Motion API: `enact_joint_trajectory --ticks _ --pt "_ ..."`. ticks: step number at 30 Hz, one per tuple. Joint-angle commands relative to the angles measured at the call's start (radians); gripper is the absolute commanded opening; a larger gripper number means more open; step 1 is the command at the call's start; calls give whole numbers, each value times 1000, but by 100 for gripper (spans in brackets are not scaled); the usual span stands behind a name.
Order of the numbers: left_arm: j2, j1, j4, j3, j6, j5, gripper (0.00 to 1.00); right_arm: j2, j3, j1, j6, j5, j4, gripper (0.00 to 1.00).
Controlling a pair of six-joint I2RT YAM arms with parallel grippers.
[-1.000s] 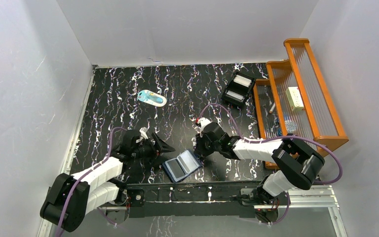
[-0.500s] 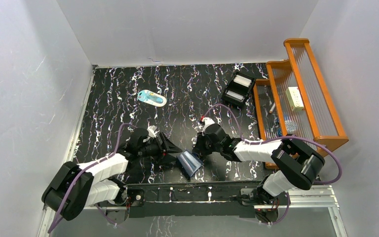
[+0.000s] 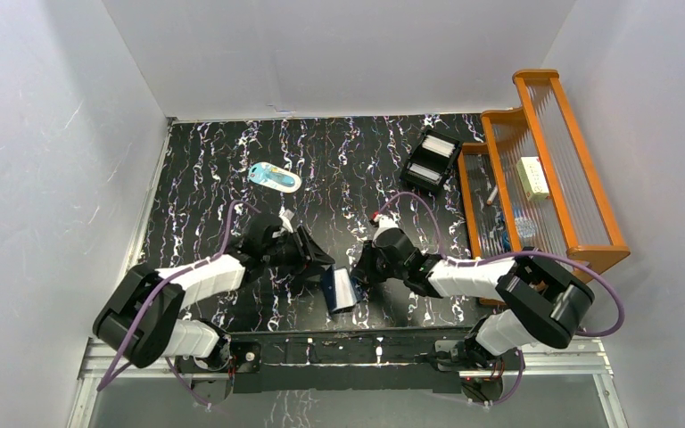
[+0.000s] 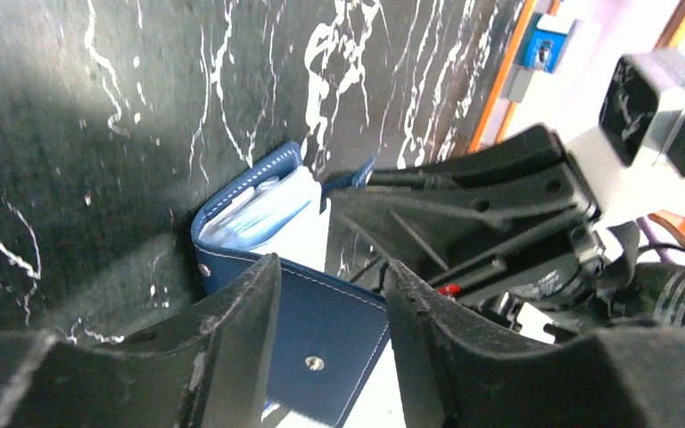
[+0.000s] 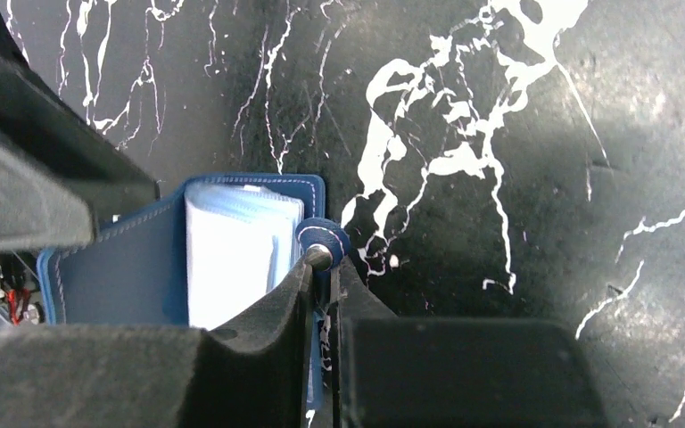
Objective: Put the credit cards into the card holder
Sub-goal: Close the card holder at the center of the board.
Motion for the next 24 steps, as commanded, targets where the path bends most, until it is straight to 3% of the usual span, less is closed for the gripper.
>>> enact_joint_trajectory --ticks 1,8,13,20,24 --pt "58 -6 -114 105 103 -78 42 -46 -36 5 121 19 102 14" --pt "148 -11 -209 193 148 -184 35 -38 -79 11 247 47 191 13" --pt "133 -15 -342 253 170 -228 41 -7 -50 11 285 67 194 13" --pt "-31 -30 -551 247 210 -282 47 24 -43 12 307 70 192 14" --pt "-120 -34 -562 199 159 -260 54 37 -40 13 300 73 189 14"
